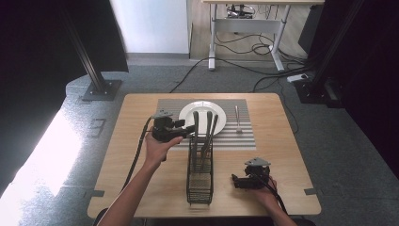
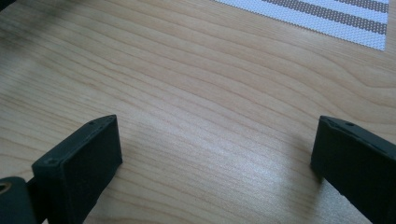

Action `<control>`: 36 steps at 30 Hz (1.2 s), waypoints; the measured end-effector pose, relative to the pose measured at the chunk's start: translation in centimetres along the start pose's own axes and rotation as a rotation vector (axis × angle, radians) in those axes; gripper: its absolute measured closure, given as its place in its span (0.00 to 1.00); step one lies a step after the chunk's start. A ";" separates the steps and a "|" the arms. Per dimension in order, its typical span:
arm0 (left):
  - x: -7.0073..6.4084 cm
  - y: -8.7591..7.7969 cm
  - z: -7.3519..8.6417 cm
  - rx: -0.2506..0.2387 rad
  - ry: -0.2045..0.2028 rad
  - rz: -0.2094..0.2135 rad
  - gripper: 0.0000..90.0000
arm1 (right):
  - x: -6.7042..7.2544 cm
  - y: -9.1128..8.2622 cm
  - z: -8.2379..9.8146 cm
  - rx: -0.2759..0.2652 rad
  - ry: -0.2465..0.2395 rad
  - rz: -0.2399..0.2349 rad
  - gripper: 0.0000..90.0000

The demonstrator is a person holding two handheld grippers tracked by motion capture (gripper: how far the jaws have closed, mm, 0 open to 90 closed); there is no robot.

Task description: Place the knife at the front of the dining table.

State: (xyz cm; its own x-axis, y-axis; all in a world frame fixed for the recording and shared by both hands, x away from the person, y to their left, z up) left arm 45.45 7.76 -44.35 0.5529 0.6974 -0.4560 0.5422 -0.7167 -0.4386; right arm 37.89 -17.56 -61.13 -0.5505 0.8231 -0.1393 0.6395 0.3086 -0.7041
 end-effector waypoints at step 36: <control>-0.4 2.8 1.5 0.067 0.030 0.076 0.89 | 0.1 -0.1 0.1 -0.002 -0.009 -0.009 0.03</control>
State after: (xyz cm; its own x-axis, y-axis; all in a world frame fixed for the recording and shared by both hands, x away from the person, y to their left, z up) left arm 45.83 5.50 -46.54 0.6101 0.6404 -0.4665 0.4550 -0.7652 -0.4554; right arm 37.73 -17.58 -61.10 -0.5608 0.8161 -0.1395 0.6357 0.3164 -0.7041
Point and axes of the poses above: each handheld gripper's, and its own axes: y roughly forward along the jaws, z roughly out of its underside, x roughly to its left, the point moved 8 cm from there along y, roughly forward along the jaws, and after that the axes turned 12 degrees about -y, right-handed, at the moved point
